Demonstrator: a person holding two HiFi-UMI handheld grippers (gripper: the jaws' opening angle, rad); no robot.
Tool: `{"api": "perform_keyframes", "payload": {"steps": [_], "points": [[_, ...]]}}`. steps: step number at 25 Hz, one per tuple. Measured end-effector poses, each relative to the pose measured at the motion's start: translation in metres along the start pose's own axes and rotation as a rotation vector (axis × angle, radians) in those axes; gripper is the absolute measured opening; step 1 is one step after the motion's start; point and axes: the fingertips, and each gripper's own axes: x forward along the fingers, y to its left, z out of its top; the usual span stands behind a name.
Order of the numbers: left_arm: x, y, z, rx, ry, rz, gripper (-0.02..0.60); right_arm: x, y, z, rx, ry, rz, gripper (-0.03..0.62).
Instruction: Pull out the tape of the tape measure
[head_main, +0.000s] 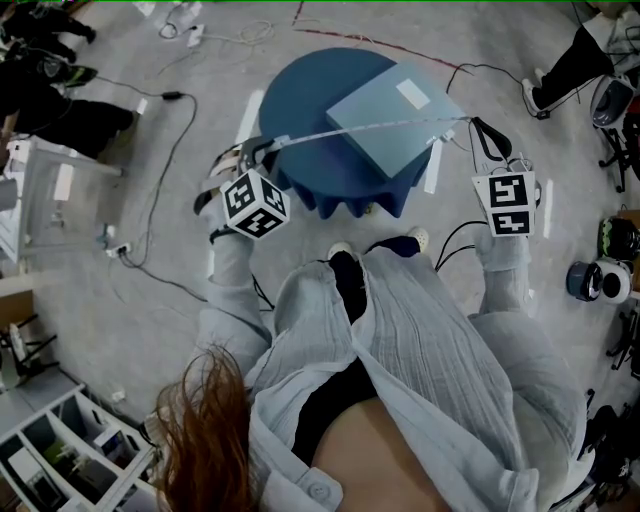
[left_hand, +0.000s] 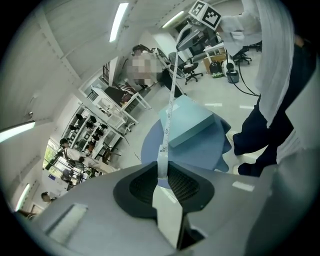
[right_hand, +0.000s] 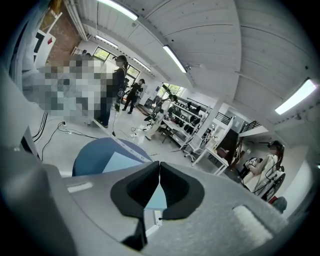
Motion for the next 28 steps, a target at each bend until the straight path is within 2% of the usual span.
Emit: {"api": "perform_keyframes", "payload": {"steps": [3, 7, 10, 16, 22, 24, 28], "points": [[0.001, 0.0, -0.001, -0.019, -0.006, -0.005, 0.086, 0.005, 0.001, -0.006, 0.011, 0.02, 0.003, 0.013], [-0.006, 0.002, 0.005, -0.108, -0.074, -0.026, 0.086, 0.01, -0.001, -0.015, 0.039, 0.034, 0.002, 0.014], [-0.014, 0.006, 0.012, -0.215, -0.161, -0.052, 0.086, 0.013, -0.002, -0.02, 0.052, 0.047, -0.007, 0.014], [-0.031, 0.021, 0.023, -0.48, -0.344, -0.078, 0.087, 0.017, 0.0, -0.026, 0.084, 0.057, -0.011, 0.014], [-0.035, 0.035, 0.022, -0.653, -0.379, -0.014, 0.087, 0.022, 0.008, -0.027, 0.14, 0.039, -0.008, 0.014], [-0.036, 0.038, 0.02, -0.677, -0.373, 0.014, 0.087, 0.024, 0.011, -0.026, 0.146, 0.037, -0.013, 0.014], [-0.036, 0.035, 0.022, -0.671, -0.374, 0.036, 0.087, 0.027, 0.017, -0.028, 0.148, 0.04, -0.007, 0.014]]}}
